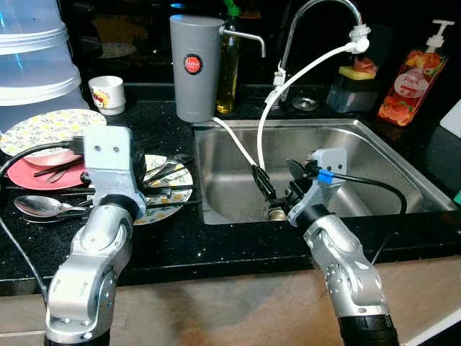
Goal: Kitchen organization
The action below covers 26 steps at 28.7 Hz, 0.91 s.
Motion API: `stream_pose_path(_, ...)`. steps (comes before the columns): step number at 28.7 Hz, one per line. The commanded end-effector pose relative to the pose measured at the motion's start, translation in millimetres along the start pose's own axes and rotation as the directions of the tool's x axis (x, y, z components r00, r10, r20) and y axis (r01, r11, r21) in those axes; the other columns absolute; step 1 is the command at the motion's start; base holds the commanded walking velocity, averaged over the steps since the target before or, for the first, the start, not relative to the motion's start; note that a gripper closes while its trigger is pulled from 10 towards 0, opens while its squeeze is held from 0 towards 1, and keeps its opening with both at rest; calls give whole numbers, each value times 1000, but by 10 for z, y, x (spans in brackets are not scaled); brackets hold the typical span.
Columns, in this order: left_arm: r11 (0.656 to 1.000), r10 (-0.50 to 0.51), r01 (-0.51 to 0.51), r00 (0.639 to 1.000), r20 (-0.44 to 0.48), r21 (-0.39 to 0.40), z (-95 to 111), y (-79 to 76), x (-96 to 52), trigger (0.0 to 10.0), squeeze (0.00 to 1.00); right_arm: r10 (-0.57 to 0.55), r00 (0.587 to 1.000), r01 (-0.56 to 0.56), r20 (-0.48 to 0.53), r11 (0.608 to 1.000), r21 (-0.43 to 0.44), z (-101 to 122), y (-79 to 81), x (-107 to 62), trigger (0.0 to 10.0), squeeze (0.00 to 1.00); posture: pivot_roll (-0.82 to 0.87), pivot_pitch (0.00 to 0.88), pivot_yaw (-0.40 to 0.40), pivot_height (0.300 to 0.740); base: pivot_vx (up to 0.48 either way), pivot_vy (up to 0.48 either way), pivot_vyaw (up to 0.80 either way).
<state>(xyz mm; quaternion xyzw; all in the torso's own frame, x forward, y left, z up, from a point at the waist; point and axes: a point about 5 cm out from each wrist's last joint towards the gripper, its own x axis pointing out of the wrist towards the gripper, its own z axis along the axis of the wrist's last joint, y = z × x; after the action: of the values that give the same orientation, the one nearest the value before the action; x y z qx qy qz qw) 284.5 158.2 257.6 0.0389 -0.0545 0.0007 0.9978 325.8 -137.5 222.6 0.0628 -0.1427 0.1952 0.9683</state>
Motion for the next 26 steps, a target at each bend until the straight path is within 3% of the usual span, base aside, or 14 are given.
stream_pose_path(1,999,12,-11,999,-34,39,26,23,35,10000,0,16,1000,-16,-15,1000,-13,30,-52,29,10000,0,-34,114,-48,740,0,0,0)
stream_pose_path(5,999,5,-4,1000,-30,39,68,35,76,10000,0,42,999,-43,-18,999,-26,65,-64,59,10000,0,-35,114,-50,740,0,0,0)
stream_pose_path(8,989,-104,107,994,-35,100,97,-19,107,10000,0,75,997,-76,-20,996,-47,106,-62,105,10000,0,-39,112,-49,740,0,0,0)
stream_pose_path(9,986,-133,136,990,-38,99,113,-33,111,10000,565,83,996,-83,-21,995,-49,117,-63,118,10000,0,-38,112,-49,740,0,0,0)
stream_pose_path(10,986,-133,136,990,-38,99,113,-33,111,10000,565,83,996,-83,-21,995,-49,117,-63,118,10000,0,-38,112,-49,740,0,0,0)
stream_pose_path(11,967,-209,215,976,-61,134,147,-41,109,10000,1000,94,995,-95,-24,994,-50,127,-65,133,10000,0,-37,114,-52,740,0,0,0)
stream_pose_path(12,947,-250,260,965,-75,188,161,-38,97,10000,1000,100,995,-101,-26,994,-51,129,-65,137,10000,0,-38,114,-52,740,0,0,0)
stream_pose_path(13,947,-250,260,965,-75,188,161,-38,97,10000,1000,100,995,-101,-26,994,-51,129,-65,137,10000,0,-38,114,-52,740,0,0,0)
stream_pose_path(14,901,-297,322,946,-130,291,162,-13,70,10000,1000,111,993,-113,-30,992,-53,132,-66,142,10000,0,-39,114,-53,740,0,0,0)
stream_pose_path(18,828,-327,377,926,-188,415,241,99,31,10000,1000,127,991,-128,-33,991,-49,141,-74,144,10000,0,-35,115,-56,740,0,0,0)
stream_pose_path(20,819,-331,379,926,-183,430,269,118,28,10000,1000,128,991,-130,-33,990,-47,142,-75,144,10000,0,-35,115,-56,740,0,0,0)
stream_pose_path(23,762,-385,439,898,-212,476,300,149,-2,10000,1000,135,990,-136,-32,990,-29,140,-79,149,10000,0,-31,117,-59,740,0,0,0)
stream_pose_path(26,744,-389,453,891,-233,491,293,199,-9,10000,1000,148,988,-149,-34,989,-19,141,-70,157,10000,0,-32,118,-58,740,0,0,0)
